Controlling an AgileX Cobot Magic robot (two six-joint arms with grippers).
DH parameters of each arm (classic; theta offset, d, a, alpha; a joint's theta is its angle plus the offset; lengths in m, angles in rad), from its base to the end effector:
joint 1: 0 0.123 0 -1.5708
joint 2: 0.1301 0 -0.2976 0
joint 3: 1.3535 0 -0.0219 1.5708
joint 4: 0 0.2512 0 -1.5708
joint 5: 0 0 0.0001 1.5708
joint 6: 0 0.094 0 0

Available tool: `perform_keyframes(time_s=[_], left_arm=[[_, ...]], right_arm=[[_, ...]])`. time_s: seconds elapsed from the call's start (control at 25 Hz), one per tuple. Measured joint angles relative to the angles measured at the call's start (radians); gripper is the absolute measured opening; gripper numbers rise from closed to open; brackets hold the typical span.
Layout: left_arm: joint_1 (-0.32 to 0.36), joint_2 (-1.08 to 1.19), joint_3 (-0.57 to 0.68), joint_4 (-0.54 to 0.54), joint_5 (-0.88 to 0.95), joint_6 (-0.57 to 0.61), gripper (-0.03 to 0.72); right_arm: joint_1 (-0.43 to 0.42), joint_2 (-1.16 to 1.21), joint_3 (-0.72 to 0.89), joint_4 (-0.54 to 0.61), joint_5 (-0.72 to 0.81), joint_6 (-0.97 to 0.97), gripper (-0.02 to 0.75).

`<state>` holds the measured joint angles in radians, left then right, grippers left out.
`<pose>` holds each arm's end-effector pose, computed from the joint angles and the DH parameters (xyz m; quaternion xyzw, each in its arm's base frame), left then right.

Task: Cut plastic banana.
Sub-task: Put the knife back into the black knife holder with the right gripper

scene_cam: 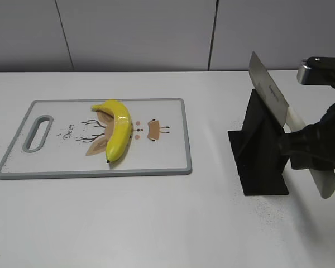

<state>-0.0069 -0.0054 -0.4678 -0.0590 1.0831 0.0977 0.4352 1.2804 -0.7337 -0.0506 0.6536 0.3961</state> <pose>-0.0129 -0.0048 0.2652 0.0463 0.8642 -0.0067 0.5010 0.2087 0.0938 0.2407 -0.0351 0.9731 0.0737 0.2154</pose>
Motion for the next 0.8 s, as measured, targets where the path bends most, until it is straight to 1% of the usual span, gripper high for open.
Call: perform_keyframes(time_s=[0.44, 0.8], left_arm=[[0.0, 0.0, 0.0, 0.0, 0.0, -0.001, 0.589], [0.0, 0.0, 0.0, 0.001, 0.0, -0.001, 0.589]], right_arm=[[0.0, -0.008, 0.0, -0.024, -0.016, 0.066, 0.161], [0.0, 0.003, 0.0, -0.02, -0.004, 0.072, 0.161]])
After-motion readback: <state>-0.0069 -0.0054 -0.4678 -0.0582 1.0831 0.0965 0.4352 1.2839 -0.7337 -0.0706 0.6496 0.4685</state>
